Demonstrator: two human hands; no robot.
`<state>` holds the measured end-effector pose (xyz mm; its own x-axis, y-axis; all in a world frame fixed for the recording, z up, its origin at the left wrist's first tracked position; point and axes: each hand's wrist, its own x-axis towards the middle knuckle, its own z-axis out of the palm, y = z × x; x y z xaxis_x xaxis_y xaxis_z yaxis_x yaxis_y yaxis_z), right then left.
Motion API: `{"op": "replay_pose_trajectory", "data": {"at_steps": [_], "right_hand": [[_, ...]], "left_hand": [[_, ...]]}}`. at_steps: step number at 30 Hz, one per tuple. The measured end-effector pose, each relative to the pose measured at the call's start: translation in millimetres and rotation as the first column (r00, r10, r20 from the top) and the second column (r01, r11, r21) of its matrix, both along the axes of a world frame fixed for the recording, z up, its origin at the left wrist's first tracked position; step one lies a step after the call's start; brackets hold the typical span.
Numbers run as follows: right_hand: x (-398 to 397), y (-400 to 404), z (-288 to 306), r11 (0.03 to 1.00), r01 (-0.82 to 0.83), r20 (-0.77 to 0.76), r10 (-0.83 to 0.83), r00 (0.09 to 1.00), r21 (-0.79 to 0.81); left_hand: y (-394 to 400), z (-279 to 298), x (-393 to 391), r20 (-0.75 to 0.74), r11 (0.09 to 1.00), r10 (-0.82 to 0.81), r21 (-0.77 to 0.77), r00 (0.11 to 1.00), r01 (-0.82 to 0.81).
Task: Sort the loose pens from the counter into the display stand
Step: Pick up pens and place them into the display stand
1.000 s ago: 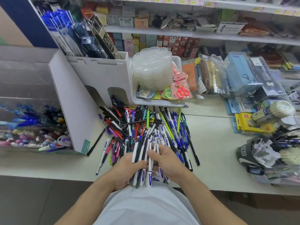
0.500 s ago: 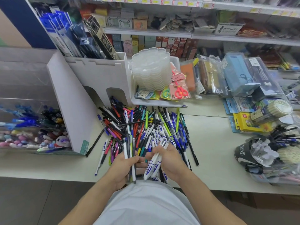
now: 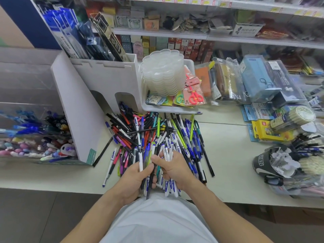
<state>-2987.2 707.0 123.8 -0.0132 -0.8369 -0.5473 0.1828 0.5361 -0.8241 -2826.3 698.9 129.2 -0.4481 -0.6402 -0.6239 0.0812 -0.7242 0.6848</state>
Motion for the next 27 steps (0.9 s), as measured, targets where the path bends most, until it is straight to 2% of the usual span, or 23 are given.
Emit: {"op": "replay_pose_trajectory", "data": {"at_steps": [3, 7, 15, 18, 22, 24, 27], "right_hand": [[2.7, 1.3, -0.6, 0.999, -0.03, -0.043, 0.029, 0.999, -0.026], [3.9, 1.1, -3.2, 0.999, -0.023, -0.055, 0.021, 0.998, -0.026], [8.2, 3.0, -9.0, 0.991, 0.126, -0.167, -0.13, 0.977, -0.032], [8.6, -0.2, -9.5, 0.991, 0.124, -0.208, -0.134, 0.969, -0.057], [8.1, -6.9, -6.8, 0.993, 0.082, -0.279, -0.102, 0.955, -0.084], [9.1, -8.3, -6.6, 0.995, 0.085, -0.212, -0.096, 0.973, -0.06], [12.1, -10.5, -11.3, 0.996, 0.093, -0.132, -0.093, 0.987, -0.007]], "left_hand": [[1.6, 0.5, -1.1, -0.037, 0.999, 0.0, -0.047, 0.999, -0.001], [2.3, -3.8, 2.7, 0.001, 0.994, -0.01, -0.106, 1.0, 0.01], [3.4, -5.8, 6.6, 0.139, 0.949, -0.098, -0.286, 0.985, 0.135], [3.7, -7.1, 8.2, 0.214, 0.907, -0.164, -0.351, 0.963, 0.232], [3.5, -10.2, 14.0, 0.247, 0.891, -0.202, -0.355, 0.948, 0.283], [1.3, -11.7, 16.3, 0.24, 0.891, -0.185, -0.368, 0.953, 0.266], [-1.1, -14.1, 17.7, 0.162, 0.964, -0.11, -0.222, 0.981, 0.145]]}}
